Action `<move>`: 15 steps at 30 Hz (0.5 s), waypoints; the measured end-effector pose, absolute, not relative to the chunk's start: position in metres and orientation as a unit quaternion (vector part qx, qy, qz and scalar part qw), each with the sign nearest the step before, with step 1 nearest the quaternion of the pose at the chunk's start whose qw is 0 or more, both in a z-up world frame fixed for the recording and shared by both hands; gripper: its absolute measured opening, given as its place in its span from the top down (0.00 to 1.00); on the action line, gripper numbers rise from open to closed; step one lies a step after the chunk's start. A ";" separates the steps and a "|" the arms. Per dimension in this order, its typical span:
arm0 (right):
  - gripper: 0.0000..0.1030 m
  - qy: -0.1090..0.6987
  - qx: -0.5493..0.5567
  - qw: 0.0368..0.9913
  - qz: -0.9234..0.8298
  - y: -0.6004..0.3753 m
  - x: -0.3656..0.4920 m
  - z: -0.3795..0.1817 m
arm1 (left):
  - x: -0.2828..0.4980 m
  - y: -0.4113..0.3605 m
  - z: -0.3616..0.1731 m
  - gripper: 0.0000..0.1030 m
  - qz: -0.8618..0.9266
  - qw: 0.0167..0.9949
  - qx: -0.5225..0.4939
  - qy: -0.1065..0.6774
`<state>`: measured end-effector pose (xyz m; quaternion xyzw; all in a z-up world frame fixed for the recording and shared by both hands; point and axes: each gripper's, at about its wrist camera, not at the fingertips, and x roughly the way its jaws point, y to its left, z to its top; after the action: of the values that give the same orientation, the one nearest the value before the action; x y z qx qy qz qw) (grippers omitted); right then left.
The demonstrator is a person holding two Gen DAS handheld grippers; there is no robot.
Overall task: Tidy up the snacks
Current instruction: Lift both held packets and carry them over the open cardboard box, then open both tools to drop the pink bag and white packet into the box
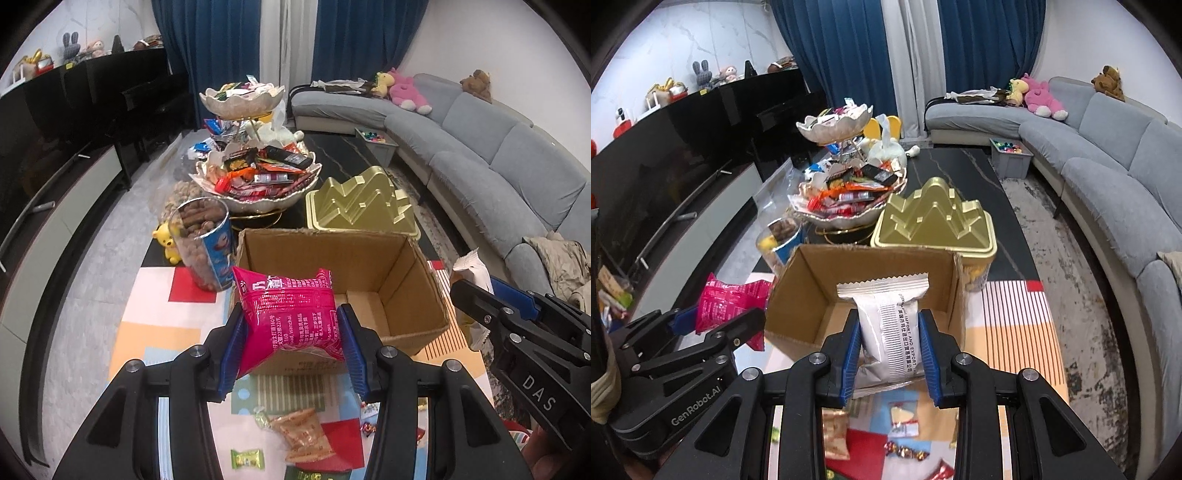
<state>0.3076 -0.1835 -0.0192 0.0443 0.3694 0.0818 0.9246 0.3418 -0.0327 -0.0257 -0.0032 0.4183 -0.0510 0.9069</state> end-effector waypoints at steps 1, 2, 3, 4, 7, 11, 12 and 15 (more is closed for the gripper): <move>0.69 0.369 0.044 0.925 0.081 -0.184 0.311 -0.018 | 0.345 -0.032 -0.026 0.54 -0.052 0.906 -0.004 0.419; 0.69 0.369 0.044 0.925 0.080 -0.184 0.313 -0.018 | 0.348 -0.033 -0.027 0.54 -0.053 0.906 -0.005 0.420; 0.69 0.369 0.045 0.925 0.079 -0.184 0.316 -0.017 | 0.352 -0.033 -0.027 0.54 -0.053 0.906 -0.005 0.421; 0.69 0.371 0.046 0.924 0.079 -0.184 0.319 -0.017 | 0.353 -0.032 -0.028 0.54 -0.054 0.905 -0.005 0.421; 0.69 0.374 0.048 0.923 0.076 -0.185 0.330 -0.018 | 0.363 -0.032 -0.031 0.54 -0.060 0.903 -0.009 0.425; 0.69 0.374 0.039 0.924 0.071 -0.182 0.340 -0.019 | 0.375 -0.031 -0.035 0.53 -0.064 0.902 -0.011 0.426; 0.69 0.375 0.035 0.924 0.070 -0.182 0.342 -0.019 | 0.378 -0.031 -0.036 0.53 -0.066 0.901 -0.012 0.428; 0.69 0.378 0.032 0.923 0.071 -0.180 0.349 -0.022 | 0.383 -0.032 -0.040 0.53 -0.066 0.899 -0.011 0.432</move>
<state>0.3487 -0.1795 -0.0219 0.0321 0.3776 0.0705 0.9227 0.3831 -0.0316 -0.0397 -0.0109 0.4318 -0.0663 0.8994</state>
